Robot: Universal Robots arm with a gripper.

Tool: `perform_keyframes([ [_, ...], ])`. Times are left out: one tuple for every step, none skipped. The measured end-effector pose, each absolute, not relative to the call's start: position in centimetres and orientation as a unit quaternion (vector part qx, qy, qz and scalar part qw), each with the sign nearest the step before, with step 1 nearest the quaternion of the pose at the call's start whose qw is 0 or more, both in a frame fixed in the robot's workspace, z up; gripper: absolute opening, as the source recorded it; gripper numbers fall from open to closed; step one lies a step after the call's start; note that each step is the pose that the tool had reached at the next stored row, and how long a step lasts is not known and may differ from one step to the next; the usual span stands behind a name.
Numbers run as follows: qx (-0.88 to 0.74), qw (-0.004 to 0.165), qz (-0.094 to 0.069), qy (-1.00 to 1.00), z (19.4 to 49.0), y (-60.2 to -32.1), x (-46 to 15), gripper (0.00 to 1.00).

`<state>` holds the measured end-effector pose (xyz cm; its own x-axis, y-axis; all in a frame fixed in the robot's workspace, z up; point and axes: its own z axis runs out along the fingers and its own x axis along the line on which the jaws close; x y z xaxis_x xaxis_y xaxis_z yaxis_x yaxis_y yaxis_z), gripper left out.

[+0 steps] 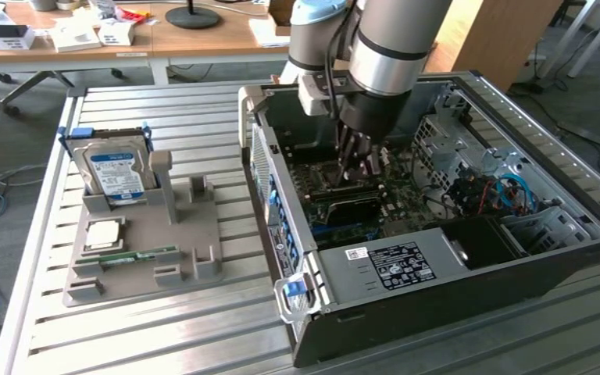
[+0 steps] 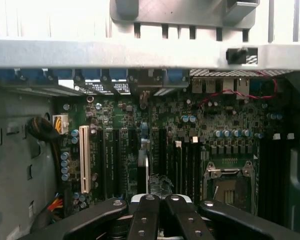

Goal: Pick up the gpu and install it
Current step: 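Press down on the gpu until it lock into place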

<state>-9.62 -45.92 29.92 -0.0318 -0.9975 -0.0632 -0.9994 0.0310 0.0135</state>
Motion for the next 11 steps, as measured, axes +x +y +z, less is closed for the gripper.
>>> perform_keyframes([
  [-0.696, 0.018, 0.027, 0.718, 29.92, -45.92, -9.38, 0.11],
  [-0.695, 0.018, 0.027, 0.718, 29.92, -45.92, -9.15, 0.11],
  [-0.695, 0.018, 0.027, 0.718, 29.92, -45.92, -8.94, 0.11],
  [-0.696, 0.018, 0.027, 0.718, 29.92, -45.93, -8.87, 0.11],
  [-0.696, 0.018, 0.027, 0.718, 29.92, -45.93, -8.87, 0.11],
  [-0.696, 0.018, 0.027, 0.718, 29.92, -45.93, -8.87, 0.11],
  [-0.696, 0.018, 0.027, 0.718, 29.92, -45.93, -8.87, 0.11],
  [-0.696, 0.018, 0.027, 0.718, 29.92, -45.92, -8.87, 0.11],
  [-0.696, 0.018, 0.027, 0.718, 29.92, -45.92, -8.86, 0.11],
  [-0.696, 0.018, 0.027, 0.718, 29.92, -45.92, -8.86, 0.11],
  [-0.696, 0.018, 0.027, 0.718, 29.92, -45.92, -8.87, 0.11],
])
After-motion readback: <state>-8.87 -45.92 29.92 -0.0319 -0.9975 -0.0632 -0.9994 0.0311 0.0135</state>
